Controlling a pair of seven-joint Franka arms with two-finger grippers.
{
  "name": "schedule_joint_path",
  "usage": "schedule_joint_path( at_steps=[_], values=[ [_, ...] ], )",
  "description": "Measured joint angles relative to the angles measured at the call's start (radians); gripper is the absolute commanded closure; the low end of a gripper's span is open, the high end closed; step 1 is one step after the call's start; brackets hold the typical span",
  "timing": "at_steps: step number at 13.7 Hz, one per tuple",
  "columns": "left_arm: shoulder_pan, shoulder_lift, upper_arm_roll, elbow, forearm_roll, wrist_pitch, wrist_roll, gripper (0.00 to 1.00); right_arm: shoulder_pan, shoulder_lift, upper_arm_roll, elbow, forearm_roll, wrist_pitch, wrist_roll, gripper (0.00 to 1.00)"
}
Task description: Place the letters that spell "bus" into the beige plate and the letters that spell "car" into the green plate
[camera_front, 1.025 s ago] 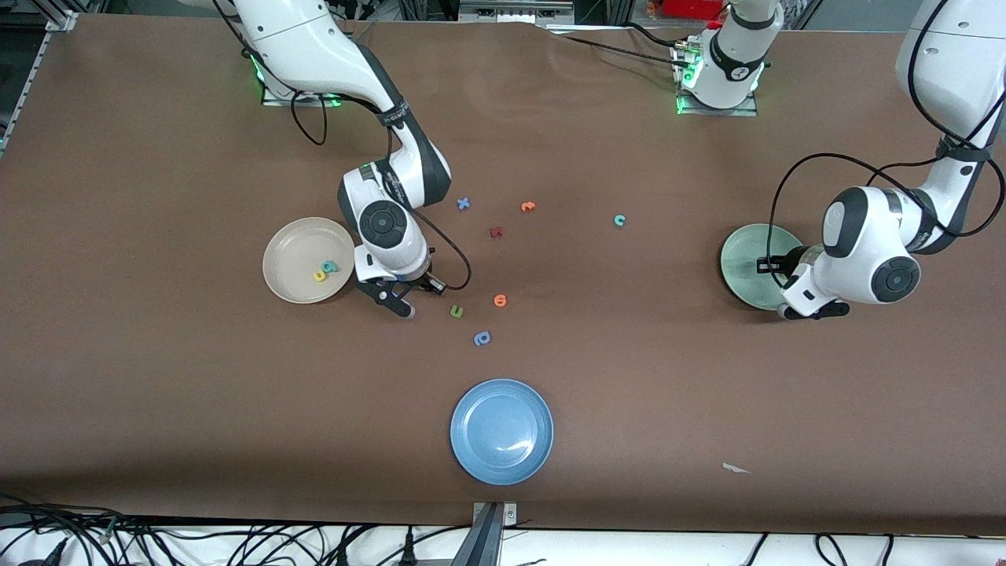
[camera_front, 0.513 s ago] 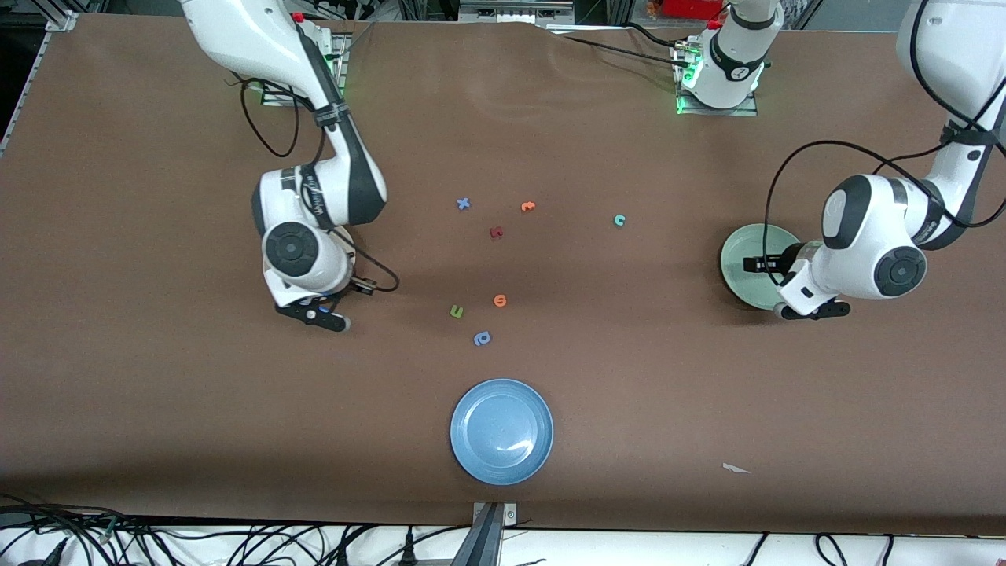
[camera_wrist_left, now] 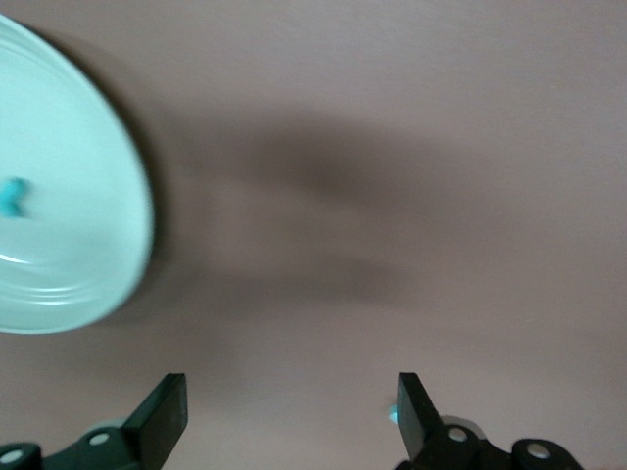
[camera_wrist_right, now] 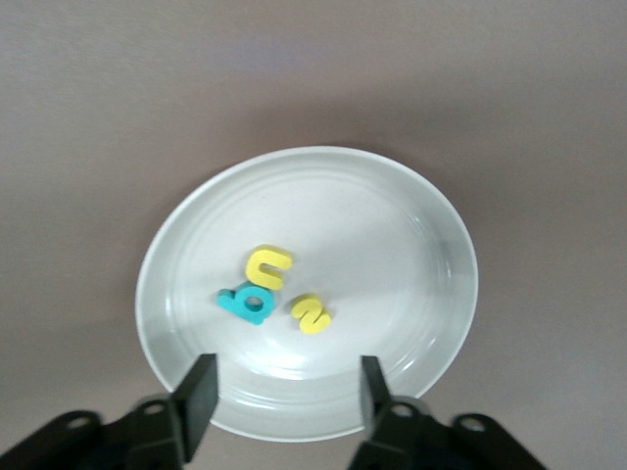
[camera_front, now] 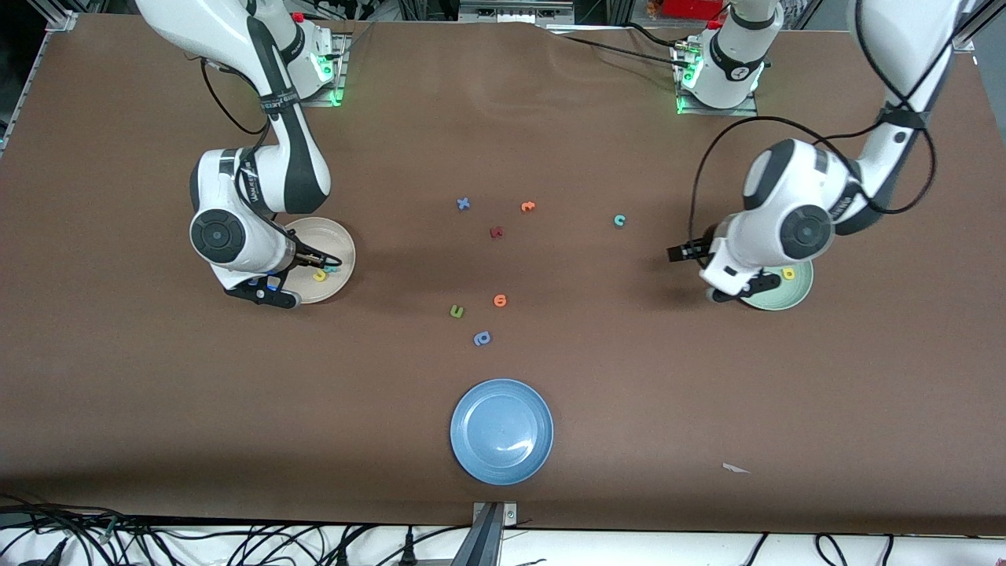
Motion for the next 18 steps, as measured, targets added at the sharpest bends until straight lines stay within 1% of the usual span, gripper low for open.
schedule_joint_path(
  at_steps=[2, 4, 6, 7, 9, 11, 13, 15, 16, 18],
  values=[
    [-0.028, 0.005, -0.020, -0.102, 0.000, 0.171, -0.090, 0.05, 0.003, -0.003, 0.002, 0.049, 0.000, -0.018, -0.006, 0.00],
    [-0.073, 0.013, -0.021, -0.169, 0.000, 0.254, -0.148, 0.05, 0.003, -0.006, -0.013, 0.138, 0.000, -0.080, -0.012, 0.00],
    [-0.126, 0.021, -0.021, -0.199, 0.008, 0.275, -0.204, 0.05, 0.001, -0.015, -0.068, 0.254, 0.000, -0.169, -0.019, 0.00],
    [-0.150, 0.027, -0.022, -0.209, 0.038, 0.279, -0.248, 0.06, -0.005, -0.023, -0.096, 0.321, 0.000, -0.230, -0.029, 0.00],
    [-0.176, 0.053, -0.022, -0.223, 0.146, 0.291, -0.362, 0.10, -0.031, -0.039, -0.118, 0.446, 0.000, -0.359, -0.051, 0.00],
    [-0.181, 0.098, -0.021, -0.229, 0.244, 0.325, -0.461, 0.13, -0.040, -0.046, -0.134, 0.533, 0.000, -0.478, -0.058, 0.00],
    [-0.180, 0.127, -0.020, -0.227, 0.278, 0.346, -0.505, 0.17, -0.040, -0.046, -0.161, 0.614, 0.000, -0.577, -0.059, 0.00],
    [-0.180, 0.128, -0.022, -0.225, 0.278, 0.346, -0.520, 0.18, -0.042, -0.047, -0.187, 0.692, 0.000, -0.626, -0.073, 0.00],
    [-0.180, 0.128, -0.023, -0.225, 0.278, 0.346, -0.527, 0.21, -0.042, -0.047, -0.193, 0.715, 0.000, -0.641, -0.085, 0.00],
    [-0.179, 0.128, -0.026, -0.225, 0.278, 0.346, -0.532, 0.21, -0.048, -0.046, -0.187, 0.723, 0.000, -0.647, -0.122, 0.00]
  ],
)
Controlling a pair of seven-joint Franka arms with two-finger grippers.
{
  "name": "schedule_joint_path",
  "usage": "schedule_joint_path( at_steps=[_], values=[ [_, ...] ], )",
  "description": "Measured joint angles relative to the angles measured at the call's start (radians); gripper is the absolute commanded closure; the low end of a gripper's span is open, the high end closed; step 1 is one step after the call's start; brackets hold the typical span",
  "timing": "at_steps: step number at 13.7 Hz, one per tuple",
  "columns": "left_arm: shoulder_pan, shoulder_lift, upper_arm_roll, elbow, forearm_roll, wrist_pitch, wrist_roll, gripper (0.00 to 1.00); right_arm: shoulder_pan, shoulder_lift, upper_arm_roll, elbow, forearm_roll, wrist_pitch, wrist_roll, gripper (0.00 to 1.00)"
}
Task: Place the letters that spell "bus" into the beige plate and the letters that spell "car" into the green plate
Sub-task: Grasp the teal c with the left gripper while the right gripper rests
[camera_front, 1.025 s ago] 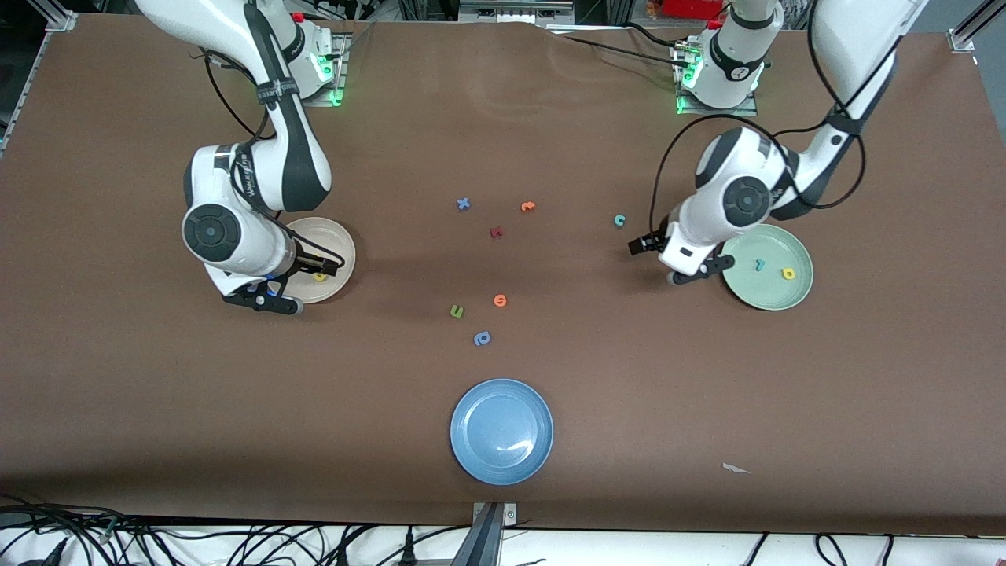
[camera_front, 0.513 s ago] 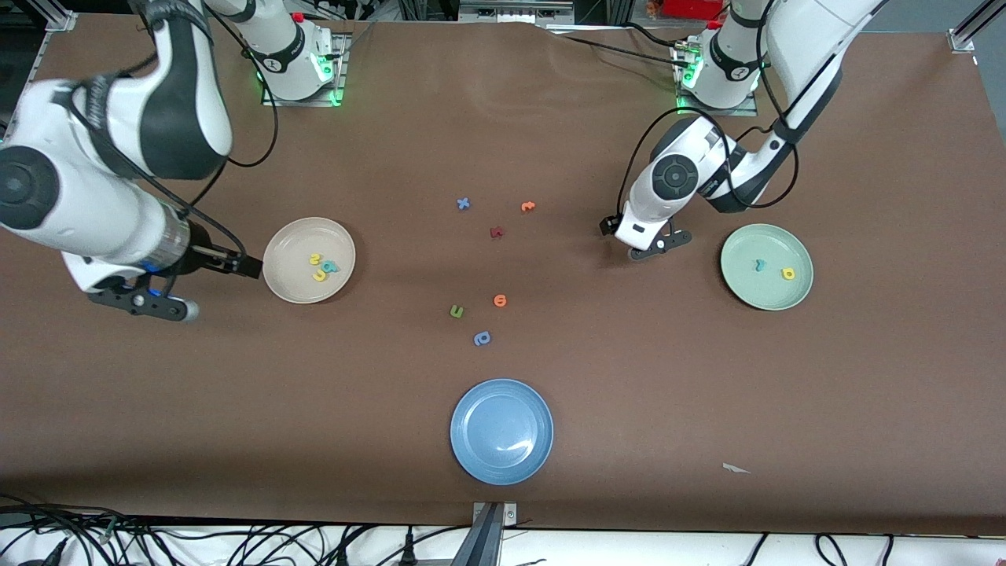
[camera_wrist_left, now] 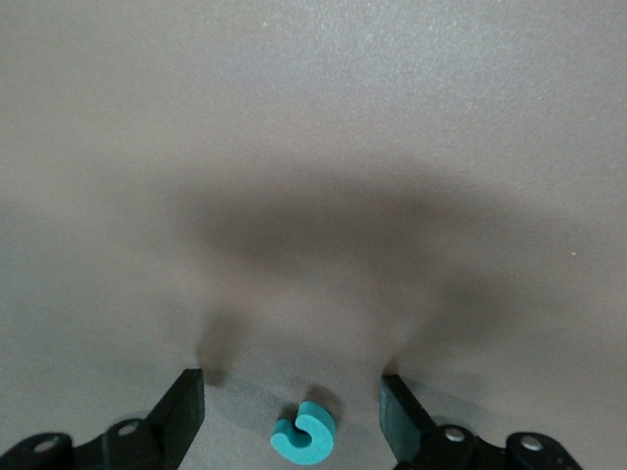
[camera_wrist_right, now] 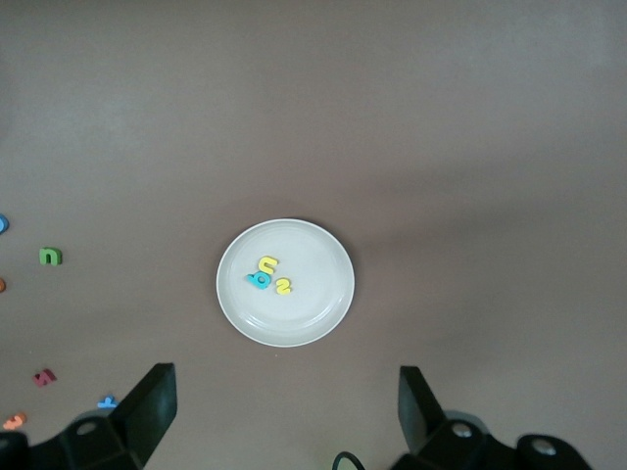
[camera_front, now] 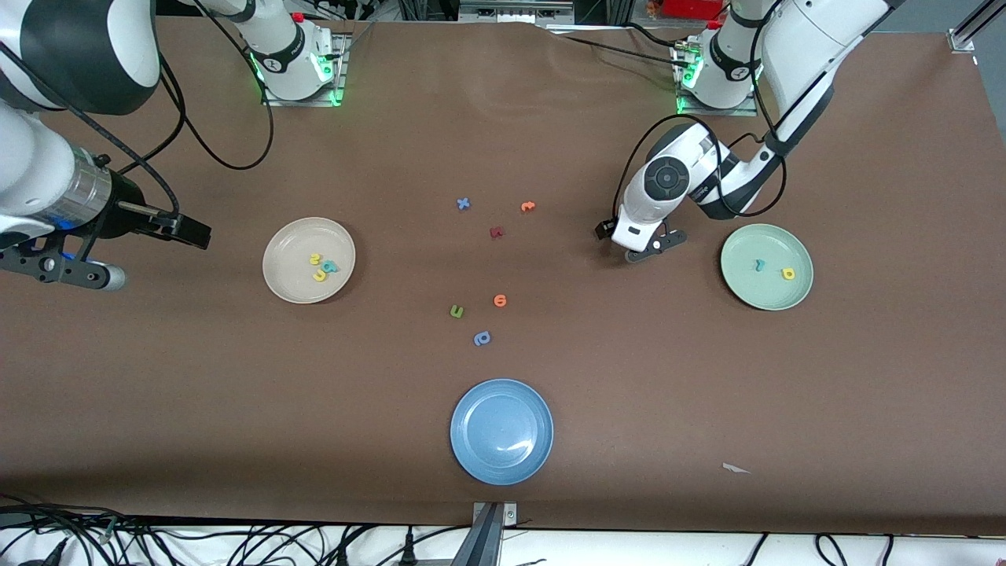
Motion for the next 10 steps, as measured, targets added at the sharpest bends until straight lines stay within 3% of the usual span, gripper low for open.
schedule_joint_path(
  at_steps=[1, 4, 6, 10],
  values=[
    [0.004, 0.000, -0.006, 0.000, 0.000, 0.000, -0.003, 0.21, -0.025, 0.000, 0.037, 0.001, -0.002, 0.002, -0.010, 0.00],
    [0.089, 0.001, -0.090, -0.008, 0.000, -0.002, -0.005, 0.25, -0.244, -0.029, 0.285, 0.000, -0.052, 0.008, -0.011, 0.00],
    [0.142, 0.001, -0.136, -0.021, 0.000, -0.002, -0.005, 0.28, -0.365, -0.080, 0.410, -0.046, -0.117, 0.024, -0.018, 0.00],
    [0.152, 0.004, -0.147, -0.032, 0.000, -0.002, -0.005, 0.33, -0.563, -0.294, 0.583, -0.358, -0.157, 0.243, -0.082, 0.00]
  ],
)
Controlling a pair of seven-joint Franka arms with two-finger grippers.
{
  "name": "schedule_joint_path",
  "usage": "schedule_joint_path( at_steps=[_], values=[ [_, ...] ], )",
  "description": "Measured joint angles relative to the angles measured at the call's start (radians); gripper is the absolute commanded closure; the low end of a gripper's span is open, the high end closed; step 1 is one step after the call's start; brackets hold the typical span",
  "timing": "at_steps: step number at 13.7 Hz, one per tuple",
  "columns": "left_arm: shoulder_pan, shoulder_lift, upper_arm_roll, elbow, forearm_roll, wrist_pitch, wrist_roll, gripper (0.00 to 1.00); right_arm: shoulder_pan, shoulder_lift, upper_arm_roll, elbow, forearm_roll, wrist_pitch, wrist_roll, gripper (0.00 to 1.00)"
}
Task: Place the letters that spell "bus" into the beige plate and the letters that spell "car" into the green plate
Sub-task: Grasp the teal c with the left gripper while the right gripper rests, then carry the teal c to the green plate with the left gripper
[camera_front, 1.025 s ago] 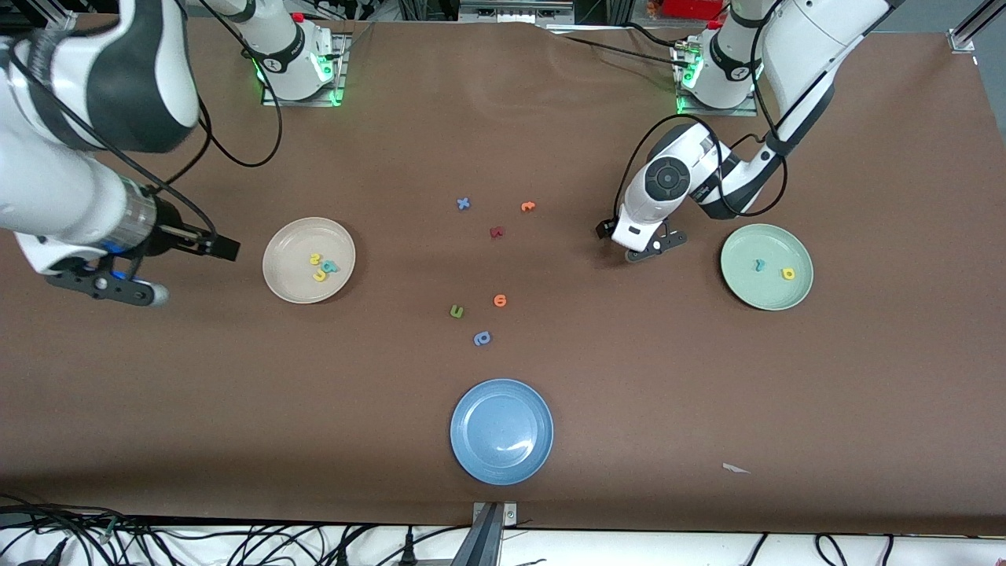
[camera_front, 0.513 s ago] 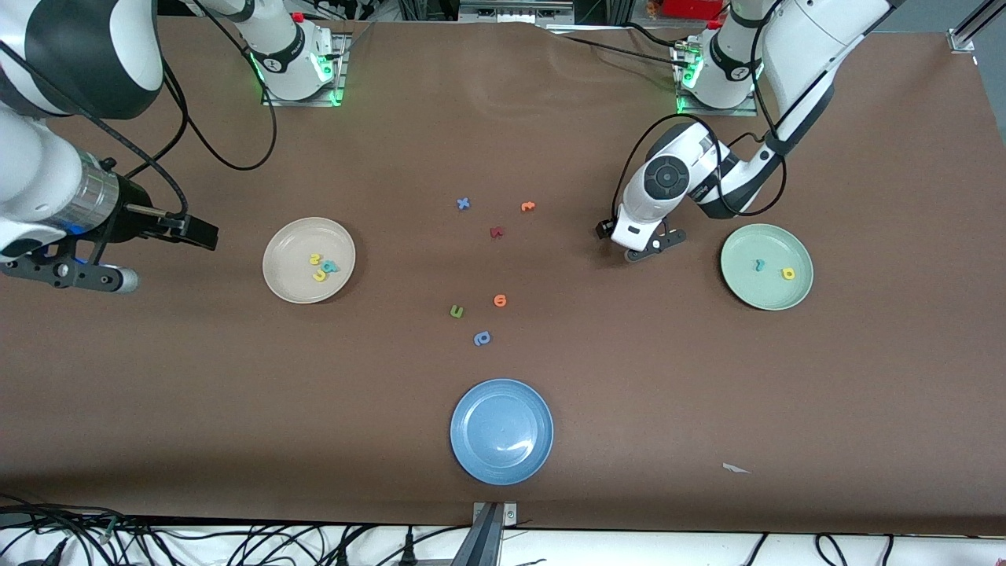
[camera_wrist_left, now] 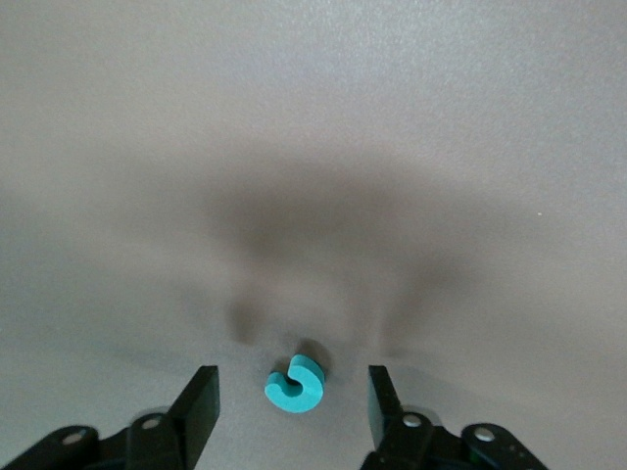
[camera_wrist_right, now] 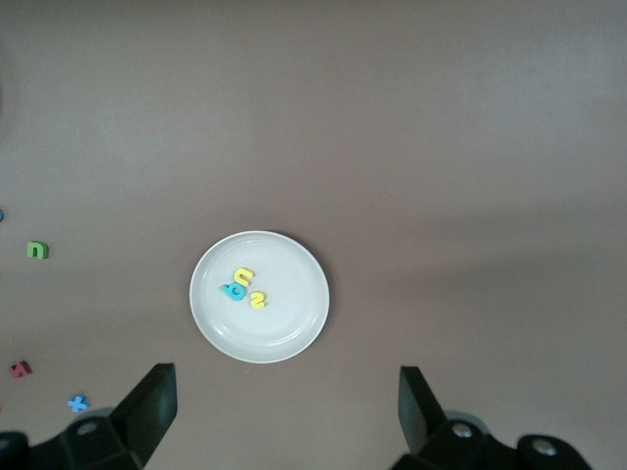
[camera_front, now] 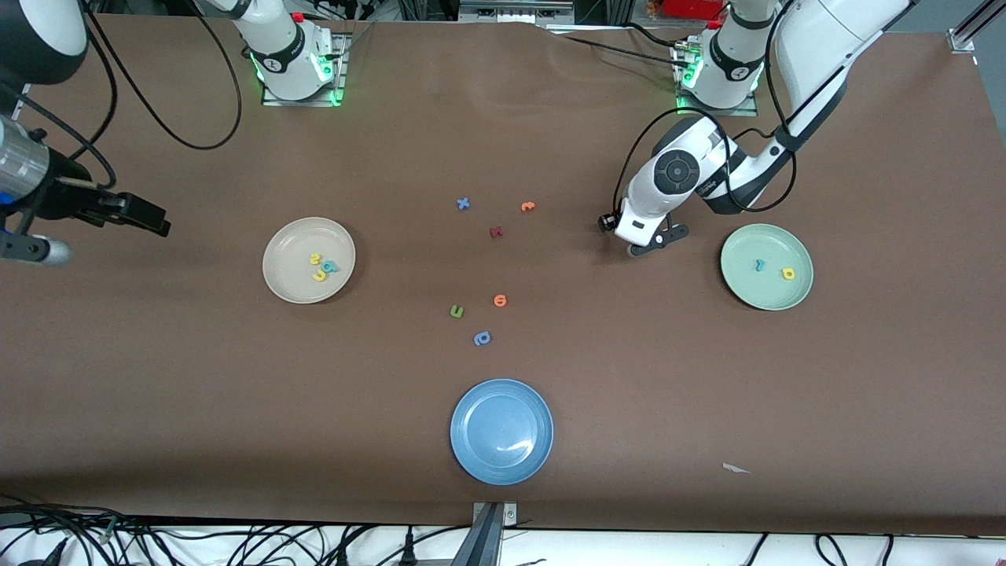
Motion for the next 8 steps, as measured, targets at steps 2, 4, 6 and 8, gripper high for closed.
schedule_joint_path(
  at_steps=[2, 4, 6, 8],
  values=[
    [0.000, 0.003, -0.001, 0.000, 0.000, 0.003, 0.000, 0.34, -0.064, -0.071, 0.030, -0.084, -0.001, 0.024, -0.055, 0.00],
    [0.000, 0.014, -0.001, 0.000, 0.000, 0.020, 0.000, 0.35, -0.098, -0.101, 0.053, -0.092, -0.001, 0.025, -0.061, 0.00],
    [0.001, 0.023, -0.001, 0.000, 0.000, 0.030, 0.000, 0.38, -0.106, -0.116, 0.059, -0.090, -0.001, 0.009, -0.061, 0.00],
    [0.001, 0.029, 0.000, -0.001, 0.000, 0.033, 0.000, 0.41, -0.123, -0.120, 0.064, -0.080, 0.000, -0.047, -0.061, 0.00]
  ],
)
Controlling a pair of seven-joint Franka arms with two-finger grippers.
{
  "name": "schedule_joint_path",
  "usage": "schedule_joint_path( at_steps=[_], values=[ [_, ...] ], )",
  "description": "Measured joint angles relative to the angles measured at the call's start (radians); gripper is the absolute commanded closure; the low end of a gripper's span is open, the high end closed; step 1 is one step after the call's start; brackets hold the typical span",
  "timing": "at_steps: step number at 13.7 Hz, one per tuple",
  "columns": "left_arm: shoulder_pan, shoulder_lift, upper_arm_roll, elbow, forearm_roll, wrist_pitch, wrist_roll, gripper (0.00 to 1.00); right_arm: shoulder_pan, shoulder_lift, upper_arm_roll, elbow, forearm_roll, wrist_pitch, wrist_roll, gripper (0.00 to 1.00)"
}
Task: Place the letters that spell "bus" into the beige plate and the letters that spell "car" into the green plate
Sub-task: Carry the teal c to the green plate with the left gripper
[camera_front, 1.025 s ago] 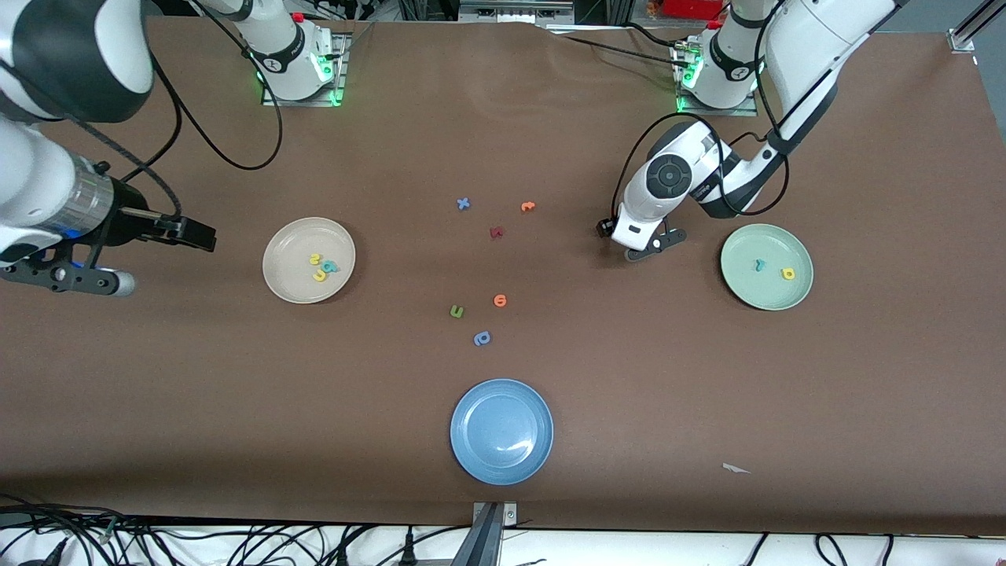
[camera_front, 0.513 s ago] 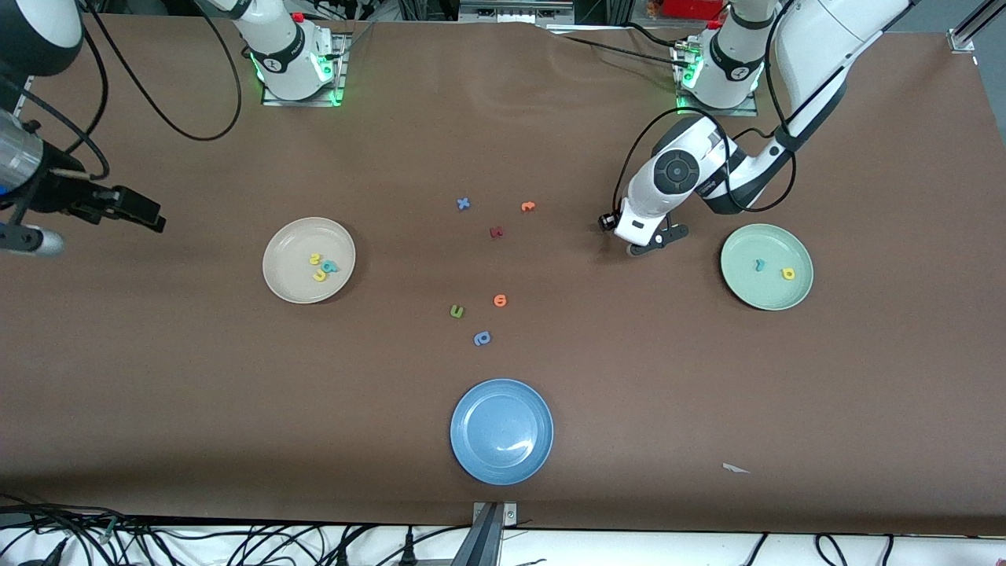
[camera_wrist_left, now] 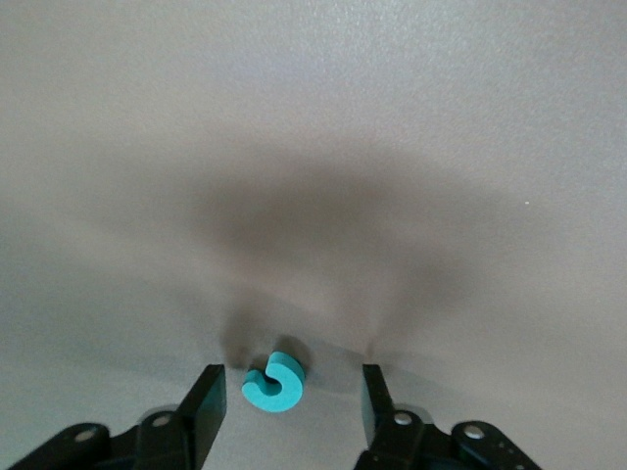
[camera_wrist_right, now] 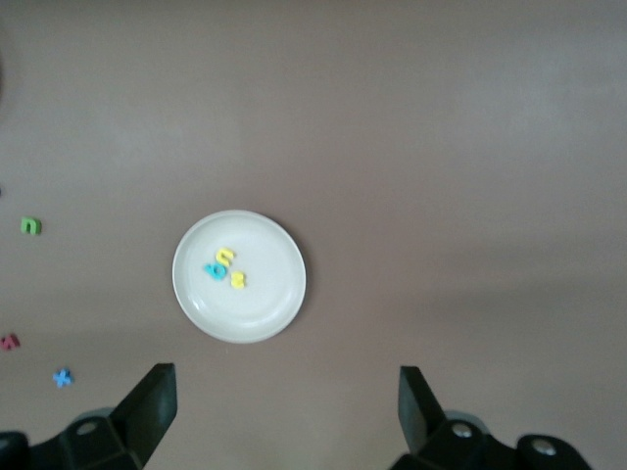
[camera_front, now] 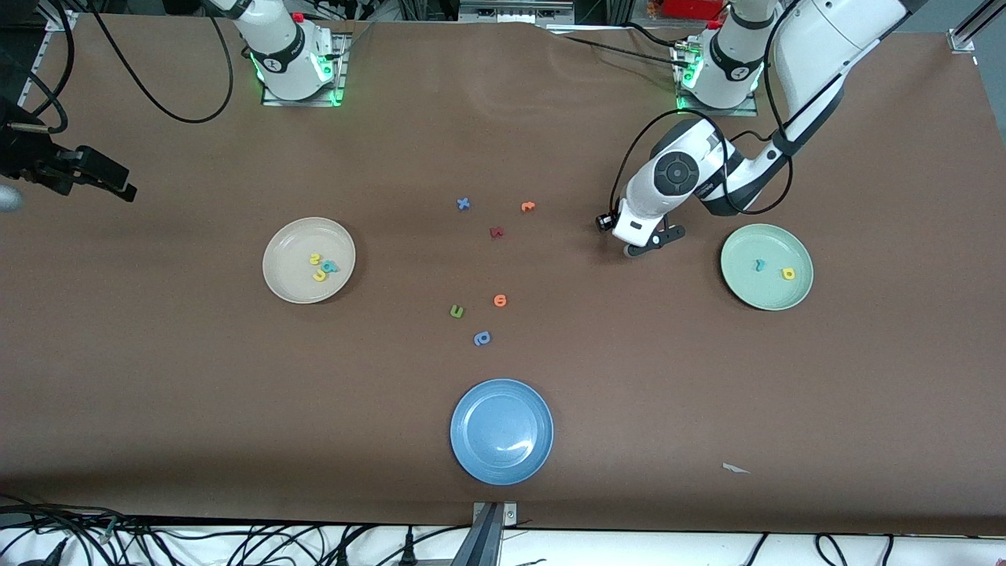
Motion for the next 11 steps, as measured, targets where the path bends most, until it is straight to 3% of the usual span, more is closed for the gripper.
schedule_joint_path(
  at_steps=[5, 11],
  values=[
    [0.001, 0.011, 0.001, 0.000, 0.000, 0.002, 0.000, 0.48, -0.016, 0.005, 0.004, 0.032, 0.007, -0.050, 0.001, 0.00],
    [0.001, 0.011, -0.001, 0.001, 0.000, 0.017, 0.000, 0.77, -0.016, 0.043, 0.013, 0.096, 0.007, -0.052, 0.001, 0.00]
  ],
)
